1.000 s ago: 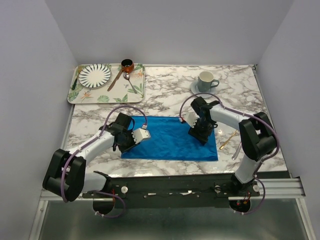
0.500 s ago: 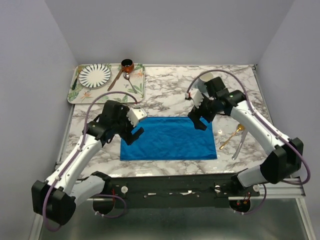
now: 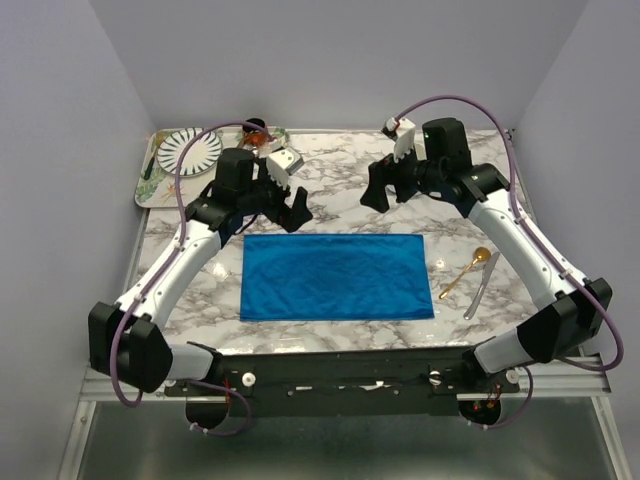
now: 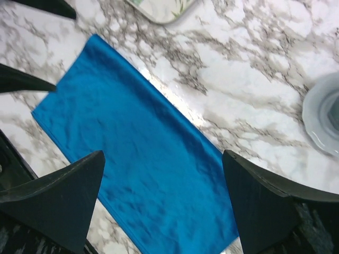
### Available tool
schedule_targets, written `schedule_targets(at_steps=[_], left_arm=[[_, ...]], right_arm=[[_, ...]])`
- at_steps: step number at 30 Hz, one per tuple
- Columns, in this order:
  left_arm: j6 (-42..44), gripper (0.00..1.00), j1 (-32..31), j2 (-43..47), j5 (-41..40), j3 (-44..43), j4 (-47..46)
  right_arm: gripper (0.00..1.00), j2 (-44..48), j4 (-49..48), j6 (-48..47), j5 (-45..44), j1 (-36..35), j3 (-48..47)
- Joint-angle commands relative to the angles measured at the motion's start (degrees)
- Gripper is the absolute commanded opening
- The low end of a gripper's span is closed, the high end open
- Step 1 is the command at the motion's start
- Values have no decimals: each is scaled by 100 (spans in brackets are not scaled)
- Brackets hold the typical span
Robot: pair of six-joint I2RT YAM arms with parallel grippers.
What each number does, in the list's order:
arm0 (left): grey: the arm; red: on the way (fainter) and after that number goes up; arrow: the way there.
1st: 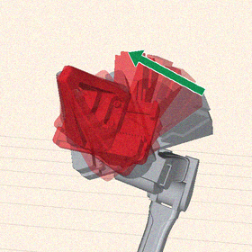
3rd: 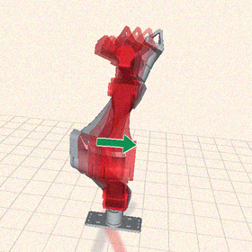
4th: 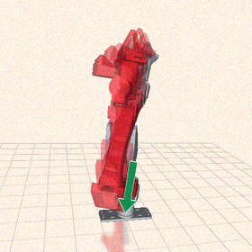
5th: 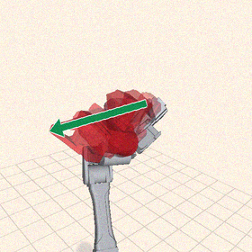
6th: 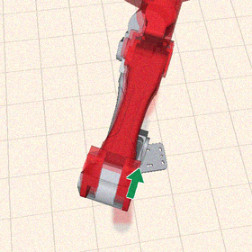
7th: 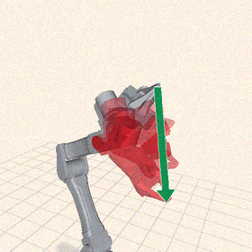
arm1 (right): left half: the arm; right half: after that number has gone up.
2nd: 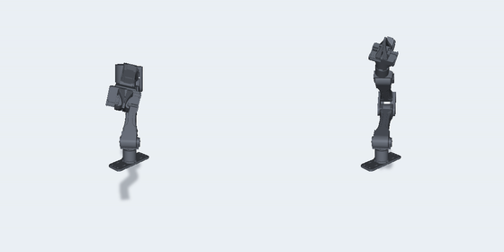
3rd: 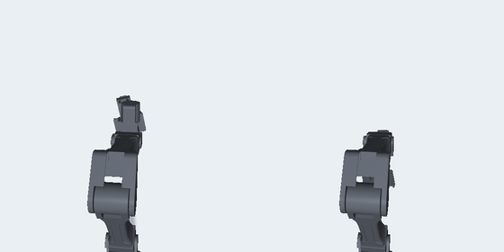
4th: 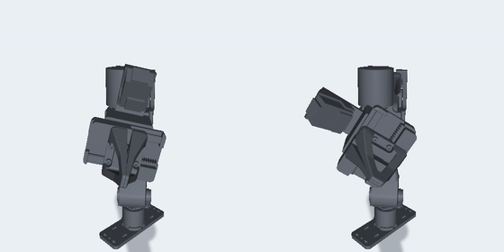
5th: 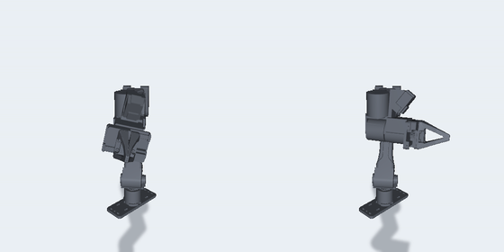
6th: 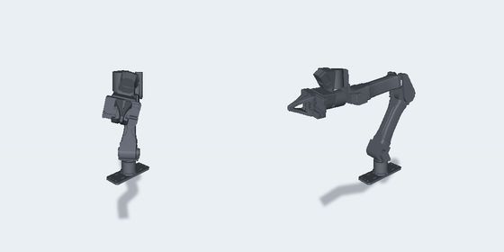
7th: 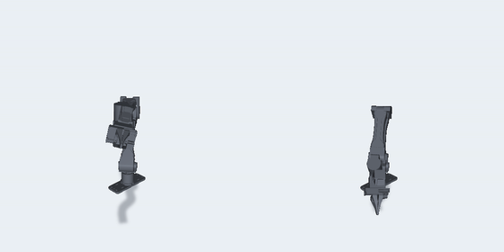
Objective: Fold the napkin into a case and place the utensils inside
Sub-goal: Smooth out the rectangle-folded napkin at the center of the board.
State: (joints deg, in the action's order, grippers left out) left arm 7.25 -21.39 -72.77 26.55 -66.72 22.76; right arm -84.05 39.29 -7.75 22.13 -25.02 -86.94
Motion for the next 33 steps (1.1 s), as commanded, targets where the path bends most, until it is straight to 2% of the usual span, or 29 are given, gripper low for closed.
schedule_targets(at_steps=[1, 2, 4, 5, 8, 12, 16, 21, 33], left_arm=[[-1081, 99, 205, -351, 1045, 386, -1171], [-1581, 99, 196, -395, 1011, 544, -1465], [-1997, 99, 214, -675, 1150, 809, -2001], [-2408, 99, 223, -816, 1273, 844, -2108], [-2955, 99, 302, -1423, 1572, 906, -2538], [-4079, 99, 442, -2029, 1950, 1222, -3584], [-4599, 99, 513, -2705, 2153, 1284, -4278], [-4908, 99, 583, -3181, 2250, 1346, -4728], [-5215, 99, 934, -4043, 2478, 1460, -5176]], right_arm=[[100, -190, -1187, 942, 738, 49, -24], [100, -478, -1178, 959, 1045, 49, -69], [100, -804, -1012, 1056, 1581, 58, -218], [100, -1128, -976, 1126, 2132, 49, -210], [100, -1534, -1019, 1547, 2750, 49, 9], [100, -2149, -1711, 2109, 3034, 58, 343], [100, -2597, -2249, 2602, 3376, 58, 476], [100, -3064, -3048, 3331, 3754, 67, 652], [100, -4215, -3436, 3692, 4045, 444, 625]])
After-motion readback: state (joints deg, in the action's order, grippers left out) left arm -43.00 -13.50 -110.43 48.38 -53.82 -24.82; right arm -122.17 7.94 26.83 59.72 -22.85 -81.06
